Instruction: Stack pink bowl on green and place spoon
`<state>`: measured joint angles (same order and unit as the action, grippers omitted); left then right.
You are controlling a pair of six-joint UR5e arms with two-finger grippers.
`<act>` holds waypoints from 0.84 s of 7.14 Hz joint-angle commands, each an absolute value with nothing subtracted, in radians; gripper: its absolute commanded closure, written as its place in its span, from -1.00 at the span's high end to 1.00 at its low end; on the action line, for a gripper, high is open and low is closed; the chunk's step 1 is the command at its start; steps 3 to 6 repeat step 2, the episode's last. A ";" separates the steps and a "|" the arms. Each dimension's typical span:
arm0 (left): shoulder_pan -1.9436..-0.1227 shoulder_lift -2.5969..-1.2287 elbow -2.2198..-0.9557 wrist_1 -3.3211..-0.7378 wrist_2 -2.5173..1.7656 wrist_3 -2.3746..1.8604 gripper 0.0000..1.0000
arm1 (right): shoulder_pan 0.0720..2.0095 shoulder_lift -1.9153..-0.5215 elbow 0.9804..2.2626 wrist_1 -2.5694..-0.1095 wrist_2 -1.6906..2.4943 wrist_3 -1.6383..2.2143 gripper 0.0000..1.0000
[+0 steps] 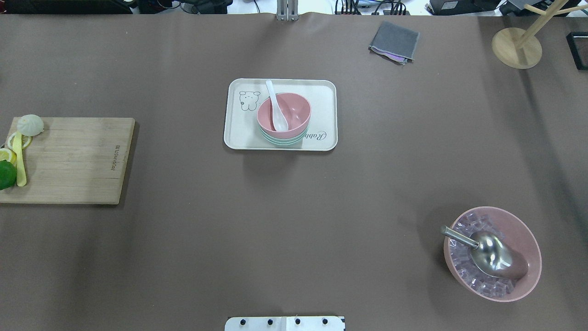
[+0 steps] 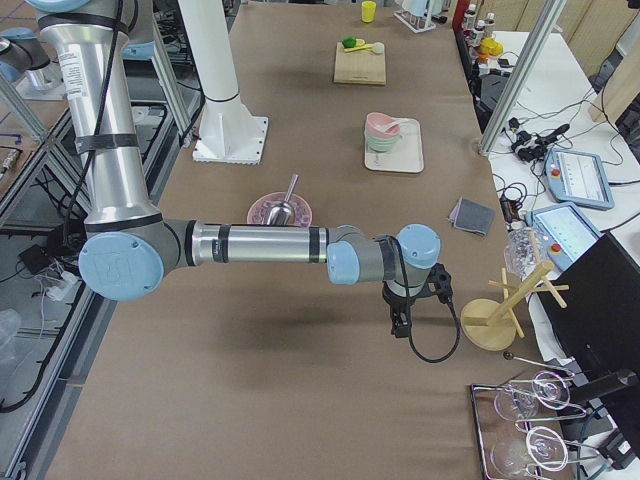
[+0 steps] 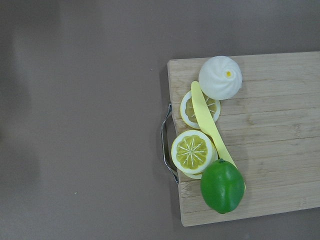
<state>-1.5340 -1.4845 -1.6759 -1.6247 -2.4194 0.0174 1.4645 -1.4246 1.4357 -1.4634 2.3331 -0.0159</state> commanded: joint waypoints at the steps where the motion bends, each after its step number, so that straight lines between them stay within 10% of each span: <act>1: -1.532 -1.486 -1.677 -1.626 -2.385 0.017 0.96 | 1.465 -1.425 1.440 -1.463 2.347 -0.015 1.00; 6: -1.531 -1.489 -1.678 -1.626 -2.387 0.017 0.96 | 1.465 -1.425 1.442 -1.463 2.350 -0.015 1.00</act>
